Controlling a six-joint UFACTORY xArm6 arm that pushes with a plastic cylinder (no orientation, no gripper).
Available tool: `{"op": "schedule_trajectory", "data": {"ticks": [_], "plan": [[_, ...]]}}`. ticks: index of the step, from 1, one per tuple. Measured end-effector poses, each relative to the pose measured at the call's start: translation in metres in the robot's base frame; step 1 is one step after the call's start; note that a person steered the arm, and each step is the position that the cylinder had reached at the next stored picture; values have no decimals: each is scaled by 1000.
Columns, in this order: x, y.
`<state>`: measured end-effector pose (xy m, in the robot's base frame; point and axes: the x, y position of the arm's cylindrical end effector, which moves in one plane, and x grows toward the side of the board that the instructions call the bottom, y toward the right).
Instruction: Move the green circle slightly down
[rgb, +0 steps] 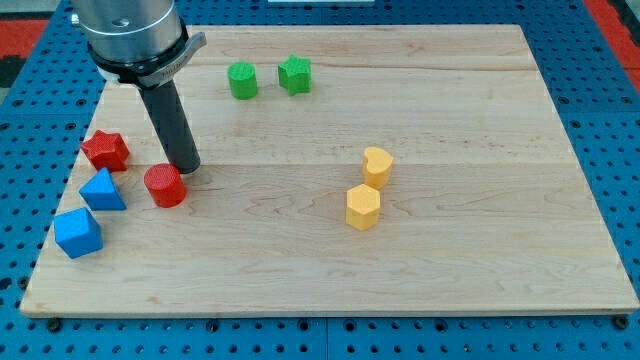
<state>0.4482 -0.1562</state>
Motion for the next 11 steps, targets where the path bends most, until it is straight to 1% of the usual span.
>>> {"op": "schedule_trajectory", "data": {"ticks": [1, 4, 7, 8, 9, 10, 11], "plan": [[0, 1], [1, 39], [-4, 105], [-43, 79], [-98, -1], [-142, 31], [-131, 33]]}}
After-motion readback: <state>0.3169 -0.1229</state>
